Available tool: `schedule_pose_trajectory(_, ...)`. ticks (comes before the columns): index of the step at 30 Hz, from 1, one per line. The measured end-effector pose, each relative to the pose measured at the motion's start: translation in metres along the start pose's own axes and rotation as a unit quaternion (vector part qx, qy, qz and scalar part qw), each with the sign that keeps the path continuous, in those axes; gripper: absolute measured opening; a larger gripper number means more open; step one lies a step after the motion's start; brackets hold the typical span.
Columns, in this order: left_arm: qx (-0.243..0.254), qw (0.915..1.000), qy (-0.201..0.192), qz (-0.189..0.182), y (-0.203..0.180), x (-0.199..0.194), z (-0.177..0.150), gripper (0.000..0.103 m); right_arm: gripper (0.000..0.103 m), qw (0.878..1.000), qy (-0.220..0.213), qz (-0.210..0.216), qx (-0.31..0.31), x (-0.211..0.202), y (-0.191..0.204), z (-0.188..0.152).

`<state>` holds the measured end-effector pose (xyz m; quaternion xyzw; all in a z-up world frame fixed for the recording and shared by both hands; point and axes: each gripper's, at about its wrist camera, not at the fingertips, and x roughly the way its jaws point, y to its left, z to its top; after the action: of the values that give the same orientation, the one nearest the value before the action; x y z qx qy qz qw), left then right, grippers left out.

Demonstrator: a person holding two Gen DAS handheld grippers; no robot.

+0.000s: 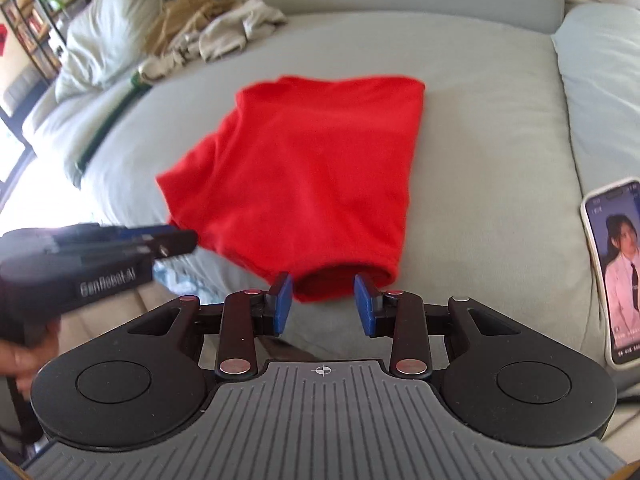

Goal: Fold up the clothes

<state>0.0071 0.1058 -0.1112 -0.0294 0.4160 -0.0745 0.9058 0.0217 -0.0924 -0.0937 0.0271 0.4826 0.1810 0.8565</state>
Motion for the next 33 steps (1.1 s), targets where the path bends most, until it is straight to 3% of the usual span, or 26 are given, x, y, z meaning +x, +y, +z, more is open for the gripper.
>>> schedule_pose_trajectory(2,0.001,1.0,0.003,0.008,-0.008,0.016,0.004,0.03,0.038,1.0,-0.009,-0.012,-0.005,0.008,0.005,0.008)
schedule_pose_trajectory(5,-0.01,0.9979,0.057,0.03,-0.012,0.046,-0.001,0.03,0.04,0.998,0.025,-0.058,-0.005,0.033,0.002,0.01)
schedule_pose_trajectory(7,0.005,0.9977,0.056,0.039,-0.017,0.045,-0.01,0.031,0.041,0.997,0.038,-0.06,0.003,0.037,-0.004,0.002)
schedule_pose_trajectory(9,0.017,0.9956,0.079,0.049,-0.021,0.04,-0.019,0.032,0.051,0.996,0.063,-0.059,0.01,0.032,-0.01,-0.008)
schedule_pose_trajectory(13,-0.011,0.9938,0.1,0.048,-0.018,0.028,-0.034,0.036,0.054,0.992,0.107,-0.036,0.059,0.026,-0.026,-0.026)
schedule_pose_trajectory(18,-0.013,0.9952,0.088,0.041,-0.025,0.01,-0.037,0.044,0.057,0.994,0.076,-0.068,0.038,0.008,-0.02,-0.024)
schedule_pose_trajectory(20,-0.014,0.9961,0.075,0.044,-0.027,0.002,-0.034,0.046,0.074,0.995,0.059,-0.074,0.036,-0.001,-0.019,-0.02)
schedule_pose_trajectory(22,-0.016,0.9965,0.065,0.051,-0.028,-0.003,-0.03,0.049,0.082,0.996,0.046,-0.074,0.035,-0.008,-0.019,-0.018)
schedule_pose_trajectory(28,-0.028,0.9973,0.048,0.048,-0.02,-0.013,-0.02,0.056,0.082,0.996,0.035,-0.064,0.048,-0.017,-0.025,-0.015)
schedule_pose_trajectory(31,-0.061,0.997,0.022,0.042,0.001,-0.021,-0.007,0.071,0.082,0.996,0.028,-0.038,0.079,-0.02,-0.036,-0.014)
schedule_pose_trajectory(33,-0.091,0.9952,-0.004,0.034,0.022,-0.026,0.004,0.075,0.083,0.993,0.024,-0.012,0.116,-0.019,-0.05,-0.013)
